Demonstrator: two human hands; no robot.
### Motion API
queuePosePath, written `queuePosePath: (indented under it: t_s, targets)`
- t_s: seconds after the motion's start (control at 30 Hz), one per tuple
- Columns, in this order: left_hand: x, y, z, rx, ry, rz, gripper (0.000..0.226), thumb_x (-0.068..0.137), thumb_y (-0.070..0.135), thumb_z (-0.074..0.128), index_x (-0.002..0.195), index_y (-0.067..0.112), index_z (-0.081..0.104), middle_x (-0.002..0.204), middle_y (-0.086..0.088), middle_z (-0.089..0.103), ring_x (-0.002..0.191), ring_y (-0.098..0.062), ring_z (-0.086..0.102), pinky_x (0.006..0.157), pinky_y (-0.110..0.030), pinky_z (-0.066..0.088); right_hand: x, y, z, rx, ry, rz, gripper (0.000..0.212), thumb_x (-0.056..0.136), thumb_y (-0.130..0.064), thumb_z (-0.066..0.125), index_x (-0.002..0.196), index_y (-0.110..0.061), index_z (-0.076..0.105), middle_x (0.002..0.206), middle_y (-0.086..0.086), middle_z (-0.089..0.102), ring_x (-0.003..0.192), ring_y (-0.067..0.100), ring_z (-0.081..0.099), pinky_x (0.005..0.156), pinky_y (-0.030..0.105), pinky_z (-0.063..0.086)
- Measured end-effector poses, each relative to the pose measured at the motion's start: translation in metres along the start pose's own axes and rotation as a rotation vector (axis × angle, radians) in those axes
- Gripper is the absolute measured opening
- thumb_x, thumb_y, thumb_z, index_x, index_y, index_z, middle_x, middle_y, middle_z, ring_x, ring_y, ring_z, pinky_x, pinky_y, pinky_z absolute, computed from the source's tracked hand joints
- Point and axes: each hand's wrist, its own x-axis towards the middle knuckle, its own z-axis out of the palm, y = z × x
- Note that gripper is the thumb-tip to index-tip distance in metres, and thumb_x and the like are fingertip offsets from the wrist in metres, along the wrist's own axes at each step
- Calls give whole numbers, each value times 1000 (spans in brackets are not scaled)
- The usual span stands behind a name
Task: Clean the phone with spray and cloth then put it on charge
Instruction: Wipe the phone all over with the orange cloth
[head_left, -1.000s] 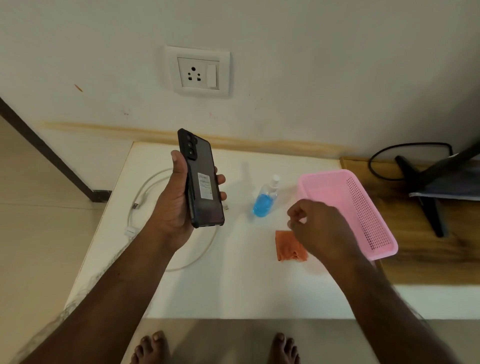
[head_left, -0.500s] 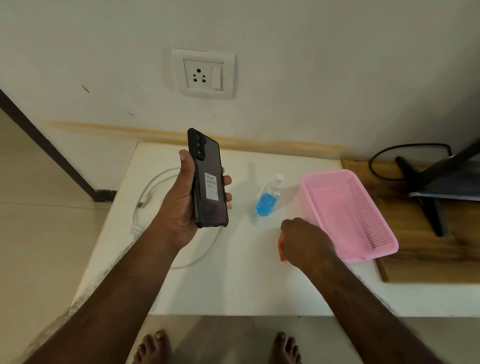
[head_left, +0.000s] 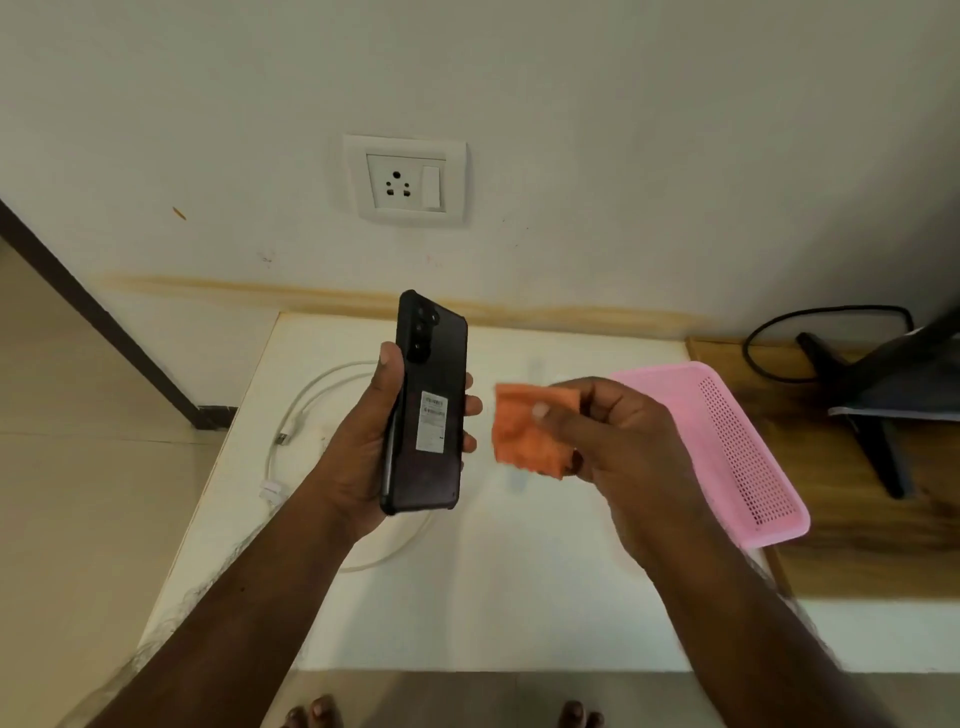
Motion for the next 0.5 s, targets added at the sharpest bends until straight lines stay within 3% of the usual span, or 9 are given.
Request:
queuePosePath:
  t_s: [0.07, 0.17, 0.27, 0.33, 0.43, 0.5]
  targets:
    - [-1, -3, 4, 13, -44, -42, 101, 59, 80, 72, 129, 7, 62, 111, -16, 66, 84, -31, 61, 80, -40, 51, 1, -5, 3, 80, 180, -64, 11, 81, -39, 72, 83, -28, 69, 83, -15, 74, 82, 12, 73, 61, 22, 58]
    - [-2, -8, 12, 77, -109, -50, 89, 60, 77, 75, 121, 12, 69, 109, -15, 69, 84, -28, 65, 78, -37, 55, 1, -13, 8, -46, 378, -229, 18, 78, -55, 63, 80, -38, 64, 73, -31, 68, 75, -5, 67, 54, 5, 47]
    - [-4, -14, 22, 201, -113, -48, 84, 60, 80, 72, 116, 18, 72, 109, -15, 71, 84, -28, 67, 76, -35, 57, 3, -8, 18, -30, 359, -293, 9, 90, -40, 69, 93, -33, 75, 81, -16, 74, 75, 4, 68, 60, 11, 51]
    - [-6, -17, 28, 263, -97, -49, 80, 61, 83, 69, 113, 22, 73, 108, -15, 71, 85, -30, 67, 76, -36, 56, 3, -3, 24, -25, 332, -303, 10, 93, -26, 68, 99, -29, 76, 89, -5, 73, 78, 2, 65, 56, 6, 48]
    - [-6, -17, 32, 324, -62, -48, 77, 63, 85, 65, 110, 24, 73, 105, -14, 71, 83, -30, 66, 73, -35, 56, 2, 4, 30, -80, 334, -343, 14, 95, -20, 66, 105, -24, 75, 95, -3, 69, 88, -7, 62, 54, 0, 43]
    - [-6, -16, 32, 345, -44, -42, 75, 64, 85, 64, 107, 24, 73, 100, -13, 71, 82, -29, 65, 71, -32, 55, 1, 7, 33, -113, 336, -368, 17, 95, -21, 65, 109, -21, 75, 95, -5, 68, 89, -3, 63, 58, 2, 44]
